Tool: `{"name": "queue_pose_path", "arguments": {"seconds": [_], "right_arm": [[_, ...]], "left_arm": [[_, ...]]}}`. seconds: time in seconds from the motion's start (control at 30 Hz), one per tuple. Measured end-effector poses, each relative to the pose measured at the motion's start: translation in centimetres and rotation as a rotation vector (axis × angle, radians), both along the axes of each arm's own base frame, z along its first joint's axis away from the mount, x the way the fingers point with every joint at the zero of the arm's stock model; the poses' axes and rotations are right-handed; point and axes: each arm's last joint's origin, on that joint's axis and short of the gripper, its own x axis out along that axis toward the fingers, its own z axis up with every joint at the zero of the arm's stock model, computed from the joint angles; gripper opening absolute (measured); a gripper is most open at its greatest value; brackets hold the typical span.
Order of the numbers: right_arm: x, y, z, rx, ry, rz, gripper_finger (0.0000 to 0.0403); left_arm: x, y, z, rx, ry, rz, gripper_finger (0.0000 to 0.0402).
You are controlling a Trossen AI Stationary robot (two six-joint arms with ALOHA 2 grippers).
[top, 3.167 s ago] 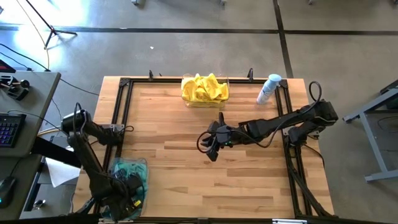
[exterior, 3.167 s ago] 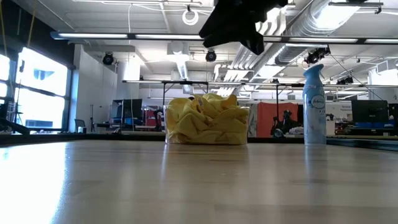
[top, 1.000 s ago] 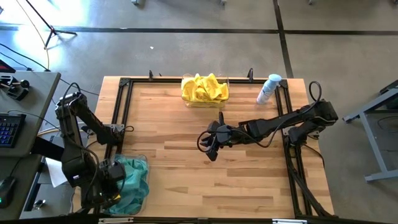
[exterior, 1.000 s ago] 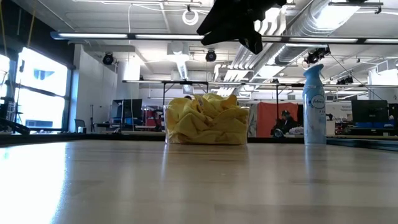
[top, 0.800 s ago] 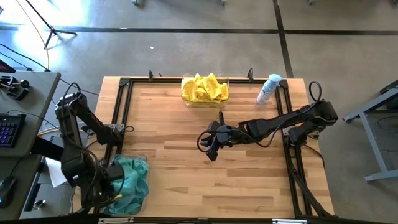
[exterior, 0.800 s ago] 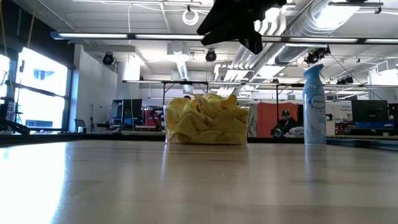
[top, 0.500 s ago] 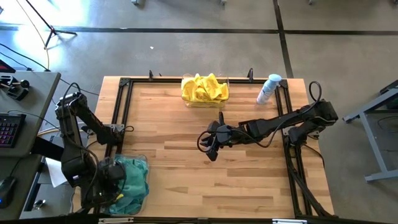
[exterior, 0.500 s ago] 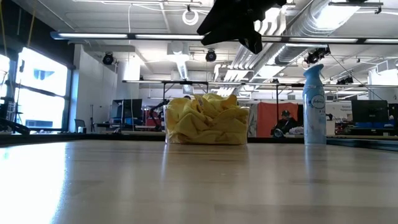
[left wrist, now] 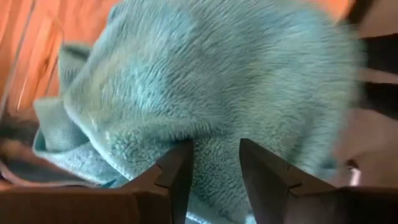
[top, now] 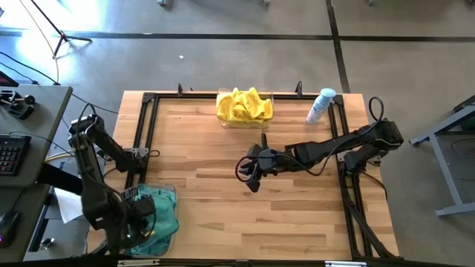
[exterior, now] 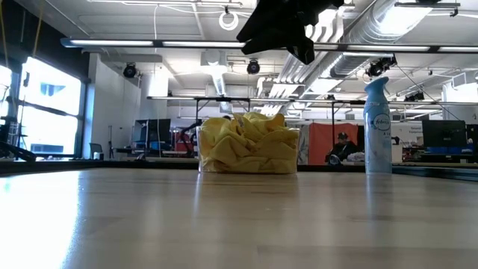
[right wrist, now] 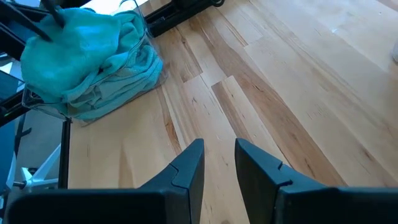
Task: Sort microfiber towel by color & place in baskets
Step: Put the blue microfiber towel into the bottom transparent bin
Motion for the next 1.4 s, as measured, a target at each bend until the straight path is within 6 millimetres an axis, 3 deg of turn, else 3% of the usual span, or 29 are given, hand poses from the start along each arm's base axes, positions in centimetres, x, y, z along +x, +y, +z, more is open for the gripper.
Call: {"name": "queue_pose_path", "arguments": {"seconds": [0.33, 0.47, 0.73, 0.9, 1.07, 1.23, 1.4], "right_arm": [[0.0, 0.0, 0.0, 0.0, 0.001, 0.0, 0.0085], [0.0, 0.0, 0.0, 0.002, 0.002, -0.002, 0.0085], [0.0, 0.0, -0.1, -0.003, 0.007, -0.003, 0.0085], [0.0, -0.1, 0.0, -0.016, 0.004, -0.021, 0.0085], [0.0, -0.3, 0.0, -0.017, 0.004, -0.028, 0.0085], [0.1, -0.6, 0.0, -0.016, 0.004, -0.036, 0.0085], [0.1, -0.8, 0.0, -0.017, 0.004, -0.041, 0.0085]], "left_arm": [[-0.6, 0.0, -9.5, -0.007, 0.182, 0.023, 0.0122], [-0.8, 0.3, -10.8, -0.004, 0.193, 0.053, 0.0122], [-0.8, 0.4, -8.9, -0.061, 0.176, 0.088, 0.0122], [-1.0, 0.9, -5.6, -0.097, 0.178, 0.208, 0.0122], [-1.1, 1.4, -2.3, -0.096, 0.149, 0.213, 0.0122], [-0.8, 1.9, -0.1, -0.04, 0.004, 0.167, 0.0122], [0.2, 1.9, 0.0, 0.022, -0.165, 0.079, 0.0122]]}}
